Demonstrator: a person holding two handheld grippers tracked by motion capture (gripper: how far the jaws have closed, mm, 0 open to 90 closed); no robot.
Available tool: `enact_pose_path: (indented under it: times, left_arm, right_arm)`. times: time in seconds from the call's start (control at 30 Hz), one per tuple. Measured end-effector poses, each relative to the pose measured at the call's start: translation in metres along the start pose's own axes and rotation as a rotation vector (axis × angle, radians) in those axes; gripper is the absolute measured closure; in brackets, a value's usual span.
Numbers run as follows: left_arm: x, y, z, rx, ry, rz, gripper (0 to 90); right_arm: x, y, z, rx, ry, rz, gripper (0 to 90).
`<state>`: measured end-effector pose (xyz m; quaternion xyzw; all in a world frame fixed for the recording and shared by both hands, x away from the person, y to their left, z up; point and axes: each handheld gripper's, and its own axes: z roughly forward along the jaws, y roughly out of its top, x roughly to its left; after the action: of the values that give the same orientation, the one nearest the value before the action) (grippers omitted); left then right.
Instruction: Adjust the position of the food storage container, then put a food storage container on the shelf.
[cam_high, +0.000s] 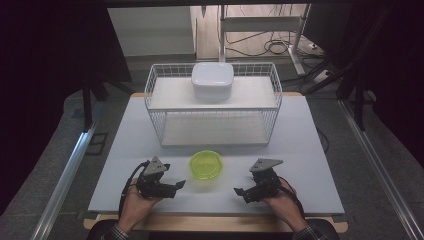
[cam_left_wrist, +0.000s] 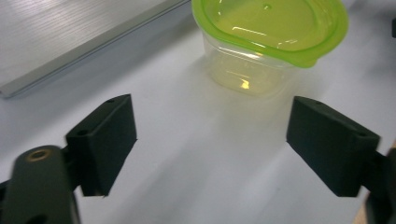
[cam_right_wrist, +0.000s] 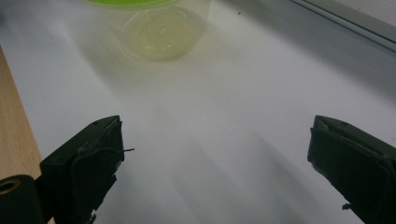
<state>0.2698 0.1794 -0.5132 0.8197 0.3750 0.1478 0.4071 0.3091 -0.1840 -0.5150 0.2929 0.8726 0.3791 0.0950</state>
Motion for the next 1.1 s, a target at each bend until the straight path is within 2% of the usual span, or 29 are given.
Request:
enact_pose_path:
  times: [0.27, 0.37, 0.6, 0.7, 0.83, 0.93, 1.1]
  left_arm:
    - [-0.006, -0.009, -0.011, -0.010, 0.006, 0.007, 7.0]
    - [-0.007, -0.014, -0.015, -0.030, 0.004, 0.003, 5.2]
    - [-0.004, -0.021, -0.019, -0.046, 0.014, -0.011, 2.9]
    - [-0.003, -0.022, -0.019, -0.052, 0.013, -0.011, 2.5]
    - [-0.002, -0.023, -0.017, -0.039, 0.002, -0.007, 2.0]
    - [-0.002, -0.024, -0.014, -0.027, -0.002, -0.001, 1.6]
    - [-0.003, -0.024, -0.013, -0.023, 0.003, 0.010, 1.5]
  right_arm:
    - [-0.001, 0.001, -0.001, -0.014, -0.003, 0.002, 3.9]
    - [-0.001, 0.001, -0.001, -0.016, -0.003, 0.005, 3.9]
    - [-0.002, 0.000, 0.000, -0.017, 0.001, 0.007, 3.5]
    - [-0.003, 0.001, -0.001, -0.027, -0.015, 0.011, 2.1]
    - [-0.009, 0.003, -0.004, -0.071, -0.044, 0.049, 1.0]
    - [-0.011, 0.004, -0.005, -0.078, -0.049, 0.054, 1.0]
    - [-0.013, 0.008, -0.004, -0.073, -0.025, 0.085, 2.4]
